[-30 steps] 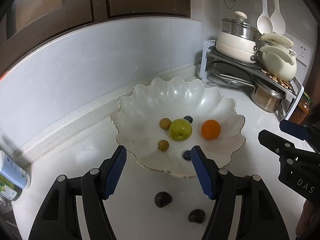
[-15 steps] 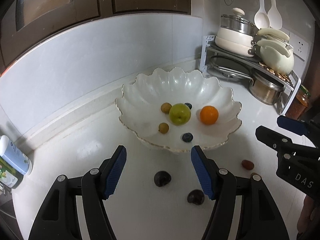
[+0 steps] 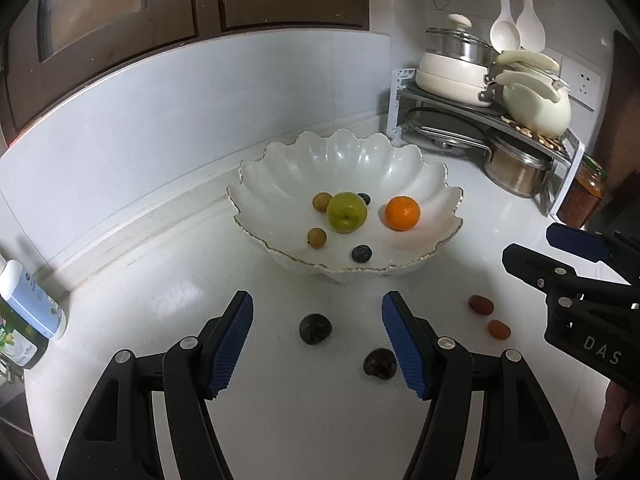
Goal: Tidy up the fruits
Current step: 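Withdraw both open tools from the bowl back over the counter fruits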
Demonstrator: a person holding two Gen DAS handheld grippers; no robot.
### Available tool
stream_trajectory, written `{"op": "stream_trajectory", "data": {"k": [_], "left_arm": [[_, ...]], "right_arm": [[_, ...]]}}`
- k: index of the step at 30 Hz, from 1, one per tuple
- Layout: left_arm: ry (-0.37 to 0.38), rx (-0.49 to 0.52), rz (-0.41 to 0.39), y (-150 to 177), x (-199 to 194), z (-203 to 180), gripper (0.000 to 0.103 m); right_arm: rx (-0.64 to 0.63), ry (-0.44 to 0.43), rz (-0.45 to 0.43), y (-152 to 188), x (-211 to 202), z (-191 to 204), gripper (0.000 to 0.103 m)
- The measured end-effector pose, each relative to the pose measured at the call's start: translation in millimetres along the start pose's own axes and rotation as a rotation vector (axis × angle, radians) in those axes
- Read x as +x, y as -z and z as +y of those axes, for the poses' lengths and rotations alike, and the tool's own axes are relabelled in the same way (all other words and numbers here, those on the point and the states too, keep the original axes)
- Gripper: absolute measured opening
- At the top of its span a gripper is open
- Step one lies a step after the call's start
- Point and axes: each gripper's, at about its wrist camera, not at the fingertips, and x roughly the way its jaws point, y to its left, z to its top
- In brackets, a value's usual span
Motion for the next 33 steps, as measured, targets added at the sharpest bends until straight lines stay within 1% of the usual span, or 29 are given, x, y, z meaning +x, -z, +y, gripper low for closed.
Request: {"op": "stream_trajectory", "data": {"k": [12, 22, 25, 33], "left_arm": [[0.013, 0.008, -0.014, 17, -8, -16, 0.066], [0.033, 0.016, -0.009, 29, 2, -30, 0.066], [0.039, 0.018, -0.001, 32, 8, -34, 0.065], [0.048, 0.039, 0.009, 40, 21, -42, 0.056]], "right_arm": [[-0.026, -0.01, -0.009, 19, -5, -5, 0.059], [-0.04, 0.001, 0.004, 33, 0, -14, 0.059], [-0.045, 0.01, 0.009, 38, 3, -16, 0.059], [-0.033, 0.022, 0.041, 52, 18, -23, 0.059]]}}
